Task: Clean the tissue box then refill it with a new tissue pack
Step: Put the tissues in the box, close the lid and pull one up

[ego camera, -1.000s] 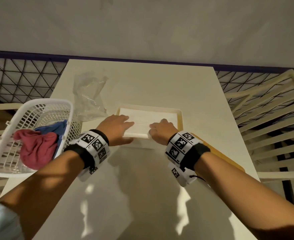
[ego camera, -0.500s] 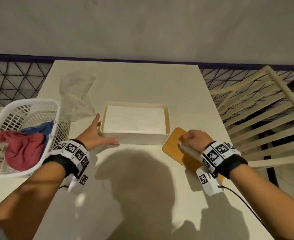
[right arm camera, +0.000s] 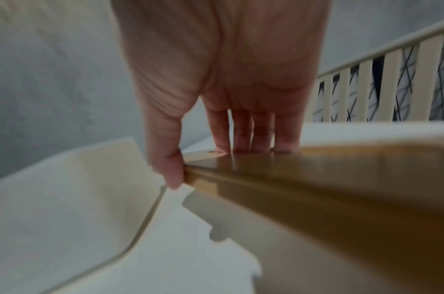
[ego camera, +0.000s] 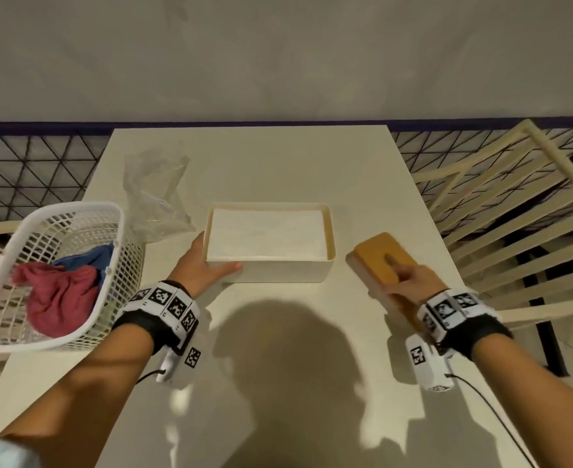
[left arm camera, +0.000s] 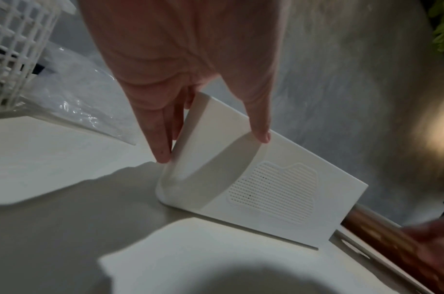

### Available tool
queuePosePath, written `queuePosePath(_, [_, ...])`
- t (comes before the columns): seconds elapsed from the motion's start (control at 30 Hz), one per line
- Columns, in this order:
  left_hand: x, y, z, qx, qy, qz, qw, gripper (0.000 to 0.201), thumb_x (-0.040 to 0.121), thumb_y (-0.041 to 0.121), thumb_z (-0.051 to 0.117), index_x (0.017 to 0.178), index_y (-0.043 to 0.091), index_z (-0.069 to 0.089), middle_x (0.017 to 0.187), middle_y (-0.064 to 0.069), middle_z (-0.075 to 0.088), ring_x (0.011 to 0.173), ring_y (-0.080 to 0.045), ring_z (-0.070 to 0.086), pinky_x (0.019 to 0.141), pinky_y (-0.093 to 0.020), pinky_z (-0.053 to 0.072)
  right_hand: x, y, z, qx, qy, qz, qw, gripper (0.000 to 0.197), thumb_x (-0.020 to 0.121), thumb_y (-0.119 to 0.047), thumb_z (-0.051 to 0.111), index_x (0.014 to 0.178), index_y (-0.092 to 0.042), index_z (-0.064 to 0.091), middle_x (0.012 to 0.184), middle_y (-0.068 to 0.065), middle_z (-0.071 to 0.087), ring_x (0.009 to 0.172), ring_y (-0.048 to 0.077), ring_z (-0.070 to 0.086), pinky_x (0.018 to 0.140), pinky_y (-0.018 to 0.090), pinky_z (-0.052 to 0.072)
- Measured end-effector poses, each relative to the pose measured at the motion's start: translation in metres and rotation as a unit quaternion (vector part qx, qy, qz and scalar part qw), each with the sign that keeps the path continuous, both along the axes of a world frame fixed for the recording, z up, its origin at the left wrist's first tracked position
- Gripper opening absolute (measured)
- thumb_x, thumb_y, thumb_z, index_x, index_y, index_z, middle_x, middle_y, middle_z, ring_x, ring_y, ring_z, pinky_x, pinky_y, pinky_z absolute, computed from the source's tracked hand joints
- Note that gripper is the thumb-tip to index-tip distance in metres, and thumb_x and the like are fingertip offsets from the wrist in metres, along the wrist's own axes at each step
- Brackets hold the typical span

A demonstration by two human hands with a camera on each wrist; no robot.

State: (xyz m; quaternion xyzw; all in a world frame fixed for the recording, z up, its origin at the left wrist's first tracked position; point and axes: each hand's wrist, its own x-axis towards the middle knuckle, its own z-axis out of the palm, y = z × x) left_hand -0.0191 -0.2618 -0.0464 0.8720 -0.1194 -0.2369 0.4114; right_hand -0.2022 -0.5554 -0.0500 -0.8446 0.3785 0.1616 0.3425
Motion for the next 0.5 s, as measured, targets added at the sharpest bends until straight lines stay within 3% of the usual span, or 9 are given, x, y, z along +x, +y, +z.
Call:
queuePosePath(0.07, [-0.002, 0.001, -0.001, -0.007, 0.0, -0.003, 1.0, 0.078, 0.075, 0.026, 0.074, 0.139, 0.017, 0.031, 0.137, -0.006, 0.049, 0.121, -0.023, 0.05, 0.097, -0.029, 0.037, 0.008, 0.0, 0.03, 0.018, -0.061, -0.031, 0.997, 0.051, 0.078, -0.024, 0.07, 0.125, -0.011, 0.054, 0.107, 0.007, 0.055, 0.093, 0.022, 0.051, 0.076, 0.025, 0.036])
queuePosePath(0.13, [-0.006, 0.001, -0.002, -0.014, 0.001, -0.005, 1.0, 0.076, 0.076, 0.026, 0.073, 0.139, 0.018, 0.031, 0.135, -0.003, 0.05, 0.116, -0.022, 0.052, 0.096, -0.029, 0.039, 0.028, 0.009, 0.054, 0.015, -0.102, 0.009, 0.995, 0.056, 0.079, -0.022, 0.069, 0.131, -0.015, 0.049, 0.107, 0.007, 0.055, 0.094, 0.018, 0.048, 0.08, 0.024, 0.032])
queuePosePath(0.23, [-0.012, 0.0, -0.003, -0.037, 0.0, -0.001, 0.999, 0.068, 0.078, 0.023, 0.071, 0.136, 0.018, 0.035, 0.12, 0.003, 0.052, 0.099, -0.015, 0.05, 0.087, -0.025, 0.039, 0.067, 0.036, 0.072, -0.04, -0.099, 0.158, 0.982, 0.063, 0.078, -0.027, 0.071, 0.135, -0.018, 0.044, 0.122, 0.006, 0.052, 0.101, 0.016, 0.046, 0.083, 0.025, 0.033])
queuePosePath(0.3, [-0.015, -0.001, -0.004, -0.058, 0.011, 0.006, 0.998, 0.066, 0.079, 0.018, 0.07, 0.135, 0.018, 0.036, 0.112, 0.009, 0.049, 0.096, -0.012, 0.05, 0.083, -0.021, 0.04, 0.094, 0.058, 0.073, -0.076, -0.088, 0.26, 0.959, 0.066, 0.077, -0.028, 0.071, 0.136, -0.018, 0.042, 0.128, 0.007, 0.049, 0.112, 0.02, 0.046, 0.092, 0.03, 0.039])
queuePosePath(0.37, [-0.017, -0.001, -0.006, -0.08, 0.03, 0.01, 0.996, 0.062, 0.079, 0.015, 0.069, 0.131, 0.025, 0.037, 0.106, 0.013, 0.052, 0.089, -0.009, 0.055, 0.07, -0.01, 0.042, 0.115, 0.08, 0.069, -0.111, -0.069, 0.333, 0.934, 0.063, 0.077, -0.028, 0.071, 0.133, -0.011, 0.047, 0.128, 0.01, 0.049, 0.117, 0.027, 0.048, 0.097, 0.034, 0.042])
queuePosePath(0.43, [-0.016, 0.0, -0.008, -0.1, 0.054, 0.012, 0.993, 0.056, 0.079, 0.013, 0.069, 0.118, 0.036, 0.037, 0.097, 0.019, 0.055, 0.084, -0.002, 0.057, 0.06, -0.005, 0.042, 0.128, 0.096, 0.066, -0.146, -0.053, 0.377, 0.913, 0.054, 0.078, -0.028, 0.069, 0.124, -0.006, 0.052, 0.123, 0.012, 0.05, 0.113, 0.031, 0.05, 0.085, 0.033, 0.047])
queuePosePath(0.5, [-0.015, 0.002, -0.009, -0.123, 0.078, 0.022, 0.989, 0.055, 0.076, 0.015, 0.07, 0.112, 0.04, 0.036, 0.099, 0.016, 0.058, 0.093, -0.009, 0.059, 0.069, -0.01, 0.044, 0.135, 0.106, 0.063, -0.173, -0.035, 0.409, 0.895, 0.049, 0.081, -0.029, 0.066, 0.122, -0.007, 0.052, 0.121, 0.011, 0.05, 0.11, 0.029, 0.051, 0.062, 0.023, 0.039])
